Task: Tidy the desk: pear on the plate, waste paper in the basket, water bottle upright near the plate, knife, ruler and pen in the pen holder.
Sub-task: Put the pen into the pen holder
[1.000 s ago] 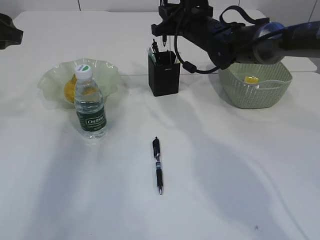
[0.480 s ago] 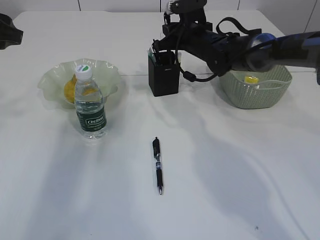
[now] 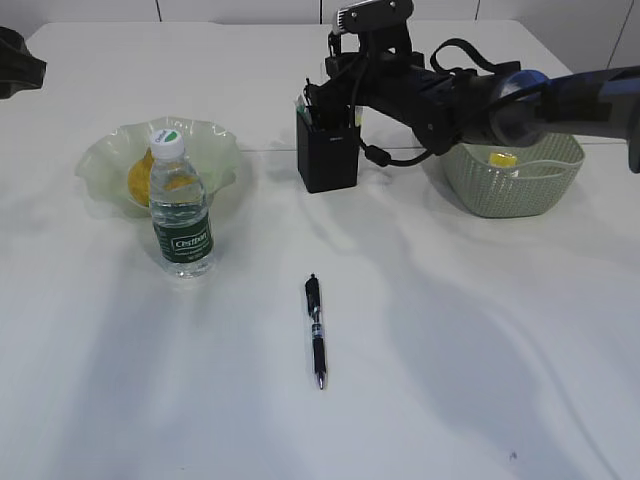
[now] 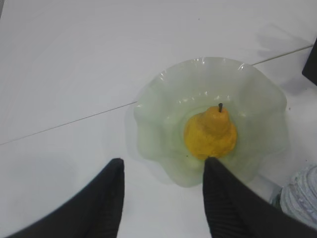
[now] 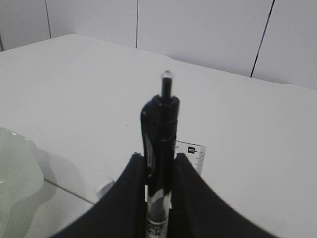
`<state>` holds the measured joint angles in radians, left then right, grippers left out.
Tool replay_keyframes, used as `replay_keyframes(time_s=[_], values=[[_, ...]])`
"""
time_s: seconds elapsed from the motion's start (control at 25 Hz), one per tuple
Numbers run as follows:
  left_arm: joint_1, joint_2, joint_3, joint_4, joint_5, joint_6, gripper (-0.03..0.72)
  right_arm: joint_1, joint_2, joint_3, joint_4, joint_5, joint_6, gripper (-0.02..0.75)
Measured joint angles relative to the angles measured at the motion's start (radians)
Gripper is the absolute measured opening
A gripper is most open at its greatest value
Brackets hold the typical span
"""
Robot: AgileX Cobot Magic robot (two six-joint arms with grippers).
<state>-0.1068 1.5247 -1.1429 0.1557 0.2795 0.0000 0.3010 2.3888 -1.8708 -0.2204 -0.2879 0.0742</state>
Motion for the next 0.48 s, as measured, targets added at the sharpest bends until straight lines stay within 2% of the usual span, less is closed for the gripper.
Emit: replay_keyframes(time_s=[0.48], values=[[0.000, 0.000, 0.000, 0.000, 0.000, 0.000, 0.363, 0.000, 0.000, 0.000, -0.052, 0.020, 0.012, 0.108]])
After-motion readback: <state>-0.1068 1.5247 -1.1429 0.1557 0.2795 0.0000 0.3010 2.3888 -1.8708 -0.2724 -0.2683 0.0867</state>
